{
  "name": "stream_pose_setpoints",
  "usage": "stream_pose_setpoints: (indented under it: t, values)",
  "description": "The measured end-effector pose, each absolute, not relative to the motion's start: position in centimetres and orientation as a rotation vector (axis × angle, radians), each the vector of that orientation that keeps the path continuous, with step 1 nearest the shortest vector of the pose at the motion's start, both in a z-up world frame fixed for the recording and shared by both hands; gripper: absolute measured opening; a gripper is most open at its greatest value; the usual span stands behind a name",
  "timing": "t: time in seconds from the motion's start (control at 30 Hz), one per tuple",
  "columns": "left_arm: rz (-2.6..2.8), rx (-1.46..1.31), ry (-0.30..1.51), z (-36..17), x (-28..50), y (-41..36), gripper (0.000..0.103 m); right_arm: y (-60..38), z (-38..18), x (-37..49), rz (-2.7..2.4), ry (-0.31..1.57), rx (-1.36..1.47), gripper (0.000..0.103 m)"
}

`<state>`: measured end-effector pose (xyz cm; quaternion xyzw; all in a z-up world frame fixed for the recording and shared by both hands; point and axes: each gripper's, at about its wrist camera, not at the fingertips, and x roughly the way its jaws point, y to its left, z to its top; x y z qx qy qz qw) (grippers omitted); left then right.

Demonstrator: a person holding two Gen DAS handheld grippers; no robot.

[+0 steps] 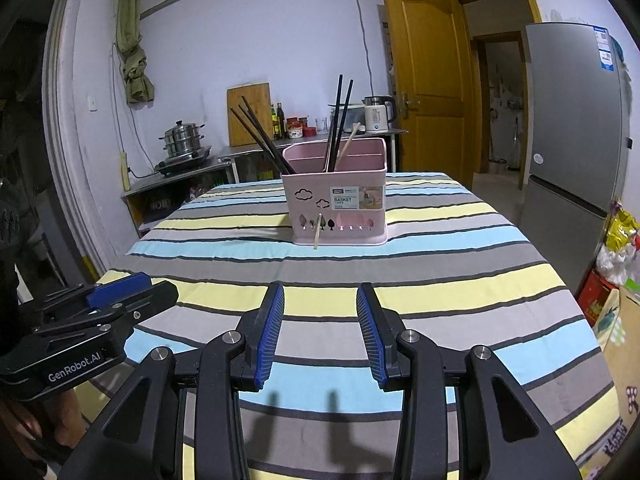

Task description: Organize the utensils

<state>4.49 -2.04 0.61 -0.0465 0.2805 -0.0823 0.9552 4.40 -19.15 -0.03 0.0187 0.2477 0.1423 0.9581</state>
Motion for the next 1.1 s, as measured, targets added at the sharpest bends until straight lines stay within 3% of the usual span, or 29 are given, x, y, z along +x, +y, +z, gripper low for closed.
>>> stream_pose_setpoints:
  t: [1.1]
  values:
    - [-0.158,-0.061,0.576,0.73,4.21,-2.56,0.044,-19.22,0.34,4.2,0.283,0.497,0.041,0.039]
